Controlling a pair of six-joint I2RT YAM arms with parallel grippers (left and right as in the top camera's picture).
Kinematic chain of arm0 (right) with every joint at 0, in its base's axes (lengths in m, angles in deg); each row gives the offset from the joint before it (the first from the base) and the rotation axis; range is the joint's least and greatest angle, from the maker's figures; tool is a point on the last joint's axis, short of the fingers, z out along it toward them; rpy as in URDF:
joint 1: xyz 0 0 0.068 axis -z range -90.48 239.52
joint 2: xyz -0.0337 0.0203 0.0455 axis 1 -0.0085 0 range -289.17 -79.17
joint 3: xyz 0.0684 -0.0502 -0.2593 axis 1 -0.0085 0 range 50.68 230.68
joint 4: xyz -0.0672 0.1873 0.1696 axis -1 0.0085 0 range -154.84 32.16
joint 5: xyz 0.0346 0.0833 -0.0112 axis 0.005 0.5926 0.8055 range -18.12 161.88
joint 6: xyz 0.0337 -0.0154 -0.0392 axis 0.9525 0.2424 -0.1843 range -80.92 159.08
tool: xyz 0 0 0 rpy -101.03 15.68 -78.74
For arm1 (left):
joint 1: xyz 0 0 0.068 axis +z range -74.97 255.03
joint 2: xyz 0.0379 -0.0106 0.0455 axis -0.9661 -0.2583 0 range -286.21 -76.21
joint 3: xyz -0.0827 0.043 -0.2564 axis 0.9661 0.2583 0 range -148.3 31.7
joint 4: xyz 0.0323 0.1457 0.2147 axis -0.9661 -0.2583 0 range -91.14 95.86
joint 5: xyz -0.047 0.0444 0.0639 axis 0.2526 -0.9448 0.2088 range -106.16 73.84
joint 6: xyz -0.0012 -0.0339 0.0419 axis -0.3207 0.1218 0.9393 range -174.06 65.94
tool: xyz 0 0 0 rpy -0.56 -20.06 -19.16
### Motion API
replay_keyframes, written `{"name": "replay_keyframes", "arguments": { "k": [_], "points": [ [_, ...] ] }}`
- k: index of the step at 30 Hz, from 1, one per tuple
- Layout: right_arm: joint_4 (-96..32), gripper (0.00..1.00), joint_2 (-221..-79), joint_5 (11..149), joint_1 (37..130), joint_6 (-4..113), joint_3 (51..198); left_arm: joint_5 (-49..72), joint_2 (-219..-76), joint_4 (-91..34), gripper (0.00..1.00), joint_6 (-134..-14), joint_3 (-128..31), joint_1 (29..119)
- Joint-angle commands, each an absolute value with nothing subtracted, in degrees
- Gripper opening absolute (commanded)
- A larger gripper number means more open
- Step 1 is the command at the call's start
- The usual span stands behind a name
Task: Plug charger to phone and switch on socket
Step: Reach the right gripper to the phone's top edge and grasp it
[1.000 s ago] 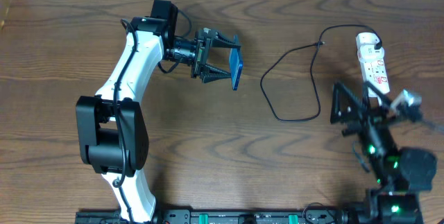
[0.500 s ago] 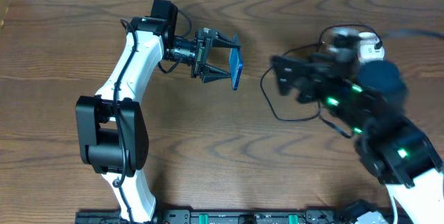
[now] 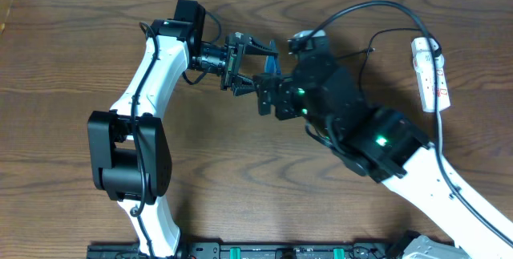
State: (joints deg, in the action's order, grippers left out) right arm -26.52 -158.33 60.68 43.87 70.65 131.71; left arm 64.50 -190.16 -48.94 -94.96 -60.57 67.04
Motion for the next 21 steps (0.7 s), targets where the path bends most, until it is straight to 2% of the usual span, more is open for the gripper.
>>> {"name": "replay_keyframes", "arguments": {
  "k": [1, 14, 21],
  "points": [
    [-26.6, 0.99, -160.78, 58.91, 43.3, 71.87, 132.96, 66.75, -188.28, -48.9, 0.64, -94.83, -60.79, 67.18],
    [-29.23, 0.6, -169.54, 55.39, 42.99, 80.16, 132.96, 66.75, -188.28, -48.9, 0.64, -94.37, -60.79, 67.18],
    [-29.33, 0.5, -170.11, 48.73, 41.42, 82.78, 132.96, 66.75, -188.28, -48.9, 0.64, -94.37, -60.79, 67.18]
  ]
}}
